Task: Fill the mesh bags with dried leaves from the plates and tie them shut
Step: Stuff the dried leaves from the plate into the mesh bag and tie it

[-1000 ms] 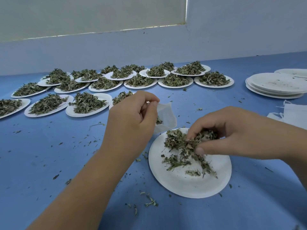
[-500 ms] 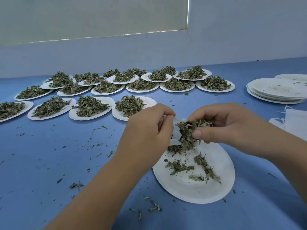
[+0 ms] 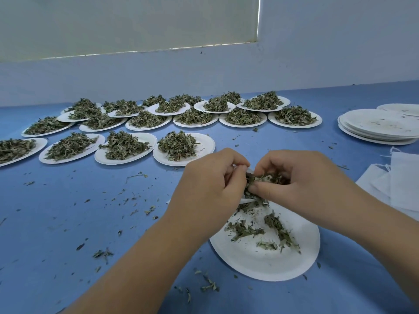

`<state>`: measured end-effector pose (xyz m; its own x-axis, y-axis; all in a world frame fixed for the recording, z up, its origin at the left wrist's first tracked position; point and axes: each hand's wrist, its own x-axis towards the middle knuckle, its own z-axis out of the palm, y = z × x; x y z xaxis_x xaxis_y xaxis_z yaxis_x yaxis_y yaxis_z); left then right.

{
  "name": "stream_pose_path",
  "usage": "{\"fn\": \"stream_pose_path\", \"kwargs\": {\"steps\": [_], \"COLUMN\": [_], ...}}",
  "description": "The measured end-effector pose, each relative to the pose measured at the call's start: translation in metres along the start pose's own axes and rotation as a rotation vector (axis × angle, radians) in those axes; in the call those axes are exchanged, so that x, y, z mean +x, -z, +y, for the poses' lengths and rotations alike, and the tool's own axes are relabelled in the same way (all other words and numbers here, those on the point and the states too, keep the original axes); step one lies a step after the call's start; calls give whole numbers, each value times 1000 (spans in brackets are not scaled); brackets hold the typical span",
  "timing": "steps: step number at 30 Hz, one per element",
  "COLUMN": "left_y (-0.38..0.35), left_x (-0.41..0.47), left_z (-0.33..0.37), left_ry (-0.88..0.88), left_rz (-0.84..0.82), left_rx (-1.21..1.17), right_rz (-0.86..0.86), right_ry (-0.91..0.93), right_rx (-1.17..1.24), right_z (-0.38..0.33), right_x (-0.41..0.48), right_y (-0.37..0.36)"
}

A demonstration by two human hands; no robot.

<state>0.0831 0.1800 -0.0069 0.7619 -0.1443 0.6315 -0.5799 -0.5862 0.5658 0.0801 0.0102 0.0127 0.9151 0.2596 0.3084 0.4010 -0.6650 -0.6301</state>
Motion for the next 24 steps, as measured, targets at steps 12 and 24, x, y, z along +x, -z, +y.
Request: {"fn": "stream_pose_path", "kwargs": {"steps": [12,24], "left_y": [-4,-2], "left_x": [0,0], "left_z": [3,2], "left_ry": [19,105], "left_rz": [1,13], "left_rx": [19,-69], "right_rz": [146,169], "right_ry": [83,87], "right_rx": [-133,60], "right_z": [-12,-10], "right_x": [-8,-9], "right_y": [-9,-8]}}
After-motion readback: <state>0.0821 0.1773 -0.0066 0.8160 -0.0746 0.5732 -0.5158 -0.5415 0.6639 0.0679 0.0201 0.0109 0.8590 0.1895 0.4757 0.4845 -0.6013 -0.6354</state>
